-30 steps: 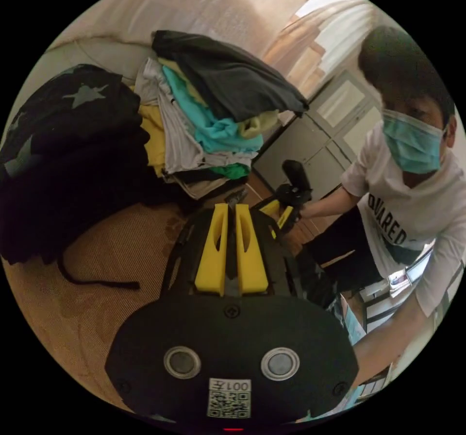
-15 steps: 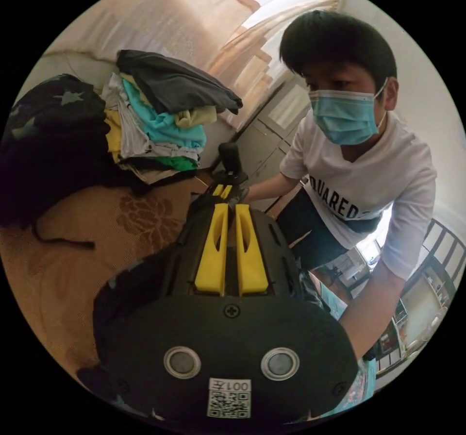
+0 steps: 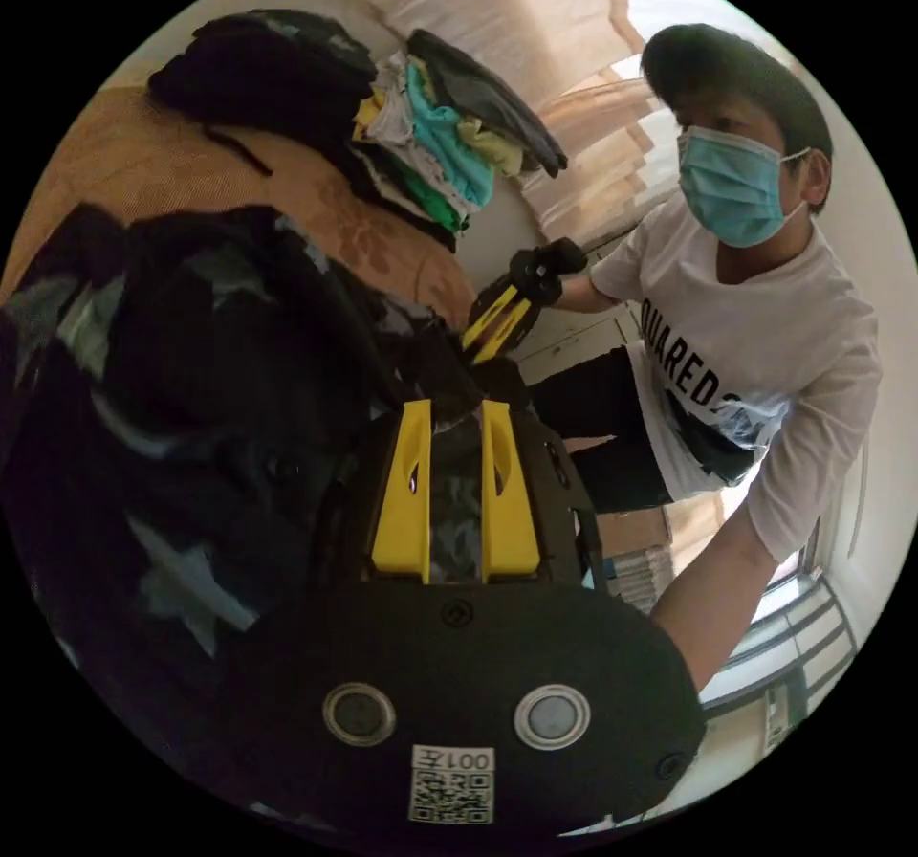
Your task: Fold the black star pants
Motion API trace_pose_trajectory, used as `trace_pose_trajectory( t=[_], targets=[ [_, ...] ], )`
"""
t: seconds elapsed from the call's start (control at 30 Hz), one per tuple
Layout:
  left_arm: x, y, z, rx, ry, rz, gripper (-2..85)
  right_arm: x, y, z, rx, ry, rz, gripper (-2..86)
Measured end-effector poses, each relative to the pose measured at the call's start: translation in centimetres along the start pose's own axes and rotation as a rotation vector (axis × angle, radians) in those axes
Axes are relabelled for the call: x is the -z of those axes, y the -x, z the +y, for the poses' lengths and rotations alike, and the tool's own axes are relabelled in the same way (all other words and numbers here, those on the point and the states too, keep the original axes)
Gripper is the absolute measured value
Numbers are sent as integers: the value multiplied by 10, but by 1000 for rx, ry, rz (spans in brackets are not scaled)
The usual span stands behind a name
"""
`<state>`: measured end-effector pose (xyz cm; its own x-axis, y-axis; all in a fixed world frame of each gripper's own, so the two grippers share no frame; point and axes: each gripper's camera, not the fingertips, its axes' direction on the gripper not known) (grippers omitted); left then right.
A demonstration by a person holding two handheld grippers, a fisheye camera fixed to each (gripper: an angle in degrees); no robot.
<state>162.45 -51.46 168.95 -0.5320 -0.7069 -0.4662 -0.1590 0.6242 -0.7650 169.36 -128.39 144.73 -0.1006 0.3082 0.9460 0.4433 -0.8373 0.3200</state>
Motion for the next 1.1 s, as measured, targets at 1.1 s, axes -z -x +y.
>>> trace_pose_trajectory(
  t=[1.1],
  targets=[
    [73,134,-45,475,-244,-310,42,13,-6,1,-694,-328,70,20]
  ],
)
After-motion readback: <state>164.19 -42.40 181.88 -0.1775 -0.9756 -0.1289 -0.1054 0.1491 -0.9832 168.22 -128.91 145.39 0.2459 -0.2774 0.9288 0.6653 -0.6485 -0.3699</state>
